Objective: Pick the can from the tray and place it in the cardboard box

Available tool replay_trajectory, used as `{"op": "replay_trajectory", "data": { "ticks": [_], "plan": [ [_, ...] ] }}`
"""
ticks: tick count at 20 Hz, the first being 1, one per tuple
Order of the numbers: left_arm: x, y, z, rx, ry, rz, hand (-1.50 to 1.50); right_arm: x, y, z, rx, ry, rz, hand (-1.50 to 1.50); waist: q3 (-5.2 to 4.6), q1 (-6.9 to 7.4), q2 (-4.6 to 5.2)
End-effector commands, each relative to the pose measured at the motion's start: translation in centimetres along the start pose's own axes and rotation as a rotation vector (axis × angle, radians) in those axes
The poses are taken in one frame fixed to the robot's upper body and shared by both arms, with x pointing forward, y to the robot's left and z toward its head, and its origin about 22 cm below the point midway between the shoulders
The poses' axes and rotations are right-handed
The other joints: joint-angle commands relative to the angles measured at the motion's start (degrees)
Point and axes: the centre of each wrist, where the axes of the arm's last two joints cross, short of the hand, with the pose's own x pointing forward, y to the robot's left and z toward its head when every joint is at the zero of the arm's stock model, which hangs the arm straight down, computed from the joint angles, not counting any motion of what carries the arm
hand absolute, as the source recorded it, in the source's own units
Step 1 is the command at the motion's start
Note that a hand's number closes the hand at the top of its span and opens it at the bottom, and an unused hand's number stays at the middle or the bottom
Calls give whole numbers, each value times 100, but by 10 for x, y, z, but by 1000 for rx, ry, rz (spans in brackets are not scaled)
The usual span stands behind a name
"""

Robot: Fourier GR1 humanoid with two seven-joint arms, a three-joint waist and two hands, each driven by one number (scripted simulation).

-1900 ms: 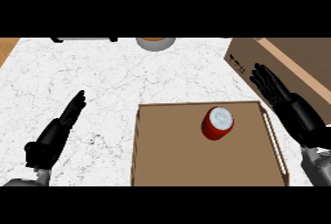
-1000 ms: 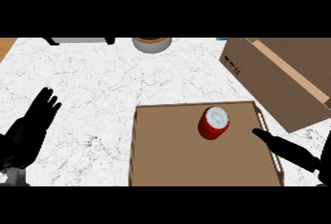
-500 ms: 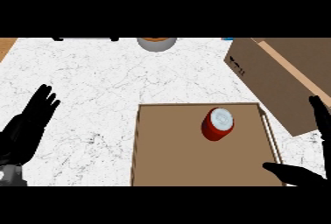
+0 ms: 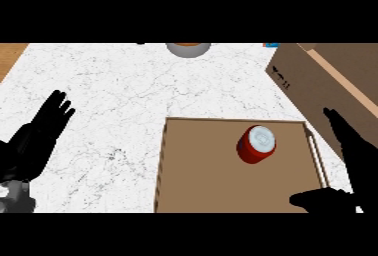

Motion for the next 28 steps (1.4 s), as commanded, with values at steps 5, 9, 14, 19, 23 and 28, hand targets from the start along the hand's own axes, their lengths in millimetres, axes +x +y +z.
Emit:
{"op": "replay_trajectory", "data": {
  "ticks": [5,9,14,19,23,28],
  "plan": [
    [-7,-10,-4,10,1,8,0,46,3,-16,116,220,36,-150,15,-49,-8],
    [-14,8,11,21,25,9,0,49,10,-18,175,223,66,-150,24,-126,-55],
    [-6,8,12,25,11,12,0,56,30,-22,184,229,62,-150,27,-173,-79],
    [3,7,13,33,6,7,0,72,33,-26,180,203,51,-150,40,-206,-70],
    [-17,-1,14,50,26,12,0,91,35,-26,146,165,51,-150,35,-244,-68],
    [-2,8,7,48,24,18,0,103,41,-36,153,173,121,-150,37,-229,-64]
  ]
}}
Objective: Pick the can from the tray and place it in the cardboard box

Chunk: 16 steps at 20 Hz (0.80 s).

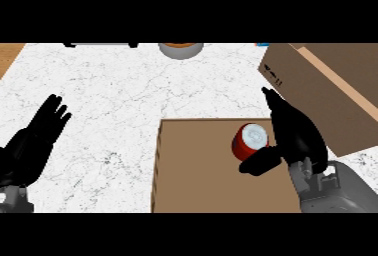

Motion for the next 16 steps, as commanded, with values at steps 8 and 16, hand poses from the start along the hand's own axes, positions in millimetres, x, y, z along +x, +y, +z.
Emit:
{"op": "replay_trajectory", "data": {
  "ticks": [8,16],
  "plan": [
    [-8,8,10,13,-10,-11,0,8,15,-12,36,264,95,-150,8,-11,-4],
    [-4,8,-1,11,18,-7,0,24,23,-21,40,299,111,-150,3,-50,-7]
  ]
}}
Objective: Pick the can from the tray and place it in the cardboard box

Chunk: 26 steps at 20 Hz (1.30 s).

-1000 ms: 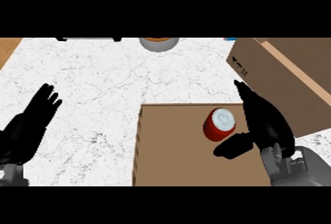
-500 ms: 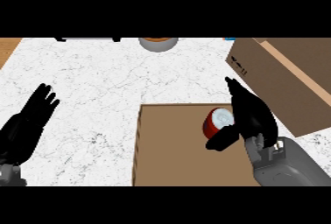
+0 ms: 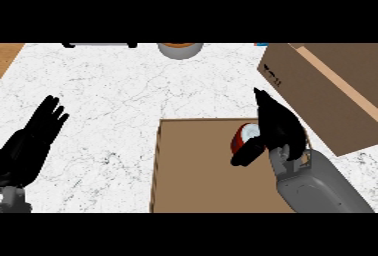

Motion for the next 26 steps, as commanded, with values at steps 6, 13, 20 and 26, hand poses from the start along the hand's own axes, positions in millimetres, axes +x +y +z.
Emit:
{"op": "replay_trajectory", "data": {
  "ticks": [6,13,20,26],
  "plan": [
    [3,0,1,-1,-10,-5,0,1,11,-8,43,240,80,-150,5,-1,4],
    [-2,-12,2,-11,-10,4,0,-9,20,-12,88,252,95,-150,7,-12,-2],
    [-12,-9,10,-15,6,14,0,-5,27,-28,101,271,88,-150,7,42,9],
    [3,9,-6,6,-5,-13,0,-7,33,-20,82,260,78,-150,7,-7,14]
  ]
}}
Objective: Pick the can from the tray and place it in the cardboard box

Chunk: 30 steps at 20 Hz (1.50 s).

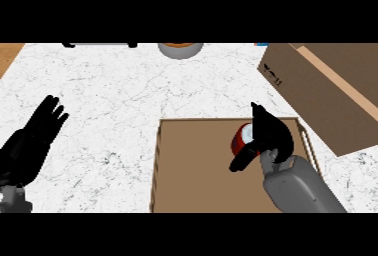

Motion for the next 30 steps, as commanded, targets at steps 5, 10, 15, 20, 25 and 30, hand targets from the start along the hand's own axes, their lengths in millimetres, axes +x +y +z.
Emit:
{"op": "replay_trajectory", "data": {
  "ticks": [5,10,15,20,25,30],
  "plan": [
    [-2,8,11,1,6,11,0,0,15,10,-39,87,55,150,3,20,-3],
    [-1,4,7,-16,-9,0,0,16,19,-5,-79,64,70,150,3,32,8],
    [1,0,10,-2,-2,10,0,16,16,-5,-79,51,92,150,3,35,6],
    [13,-1,11,-7,-14,4,0,14,-24,-30,-34,-131,164,150,6,89,13],
    [1,-13,-7,-7,-5,-2,0,19,-24,-73,-44,-299,326,150,8,166,67],
    [7,-8,-6,-1,-27,-6,0,64,-39,-66,-187,-376,314,150,4,101,31]
  ]
}}
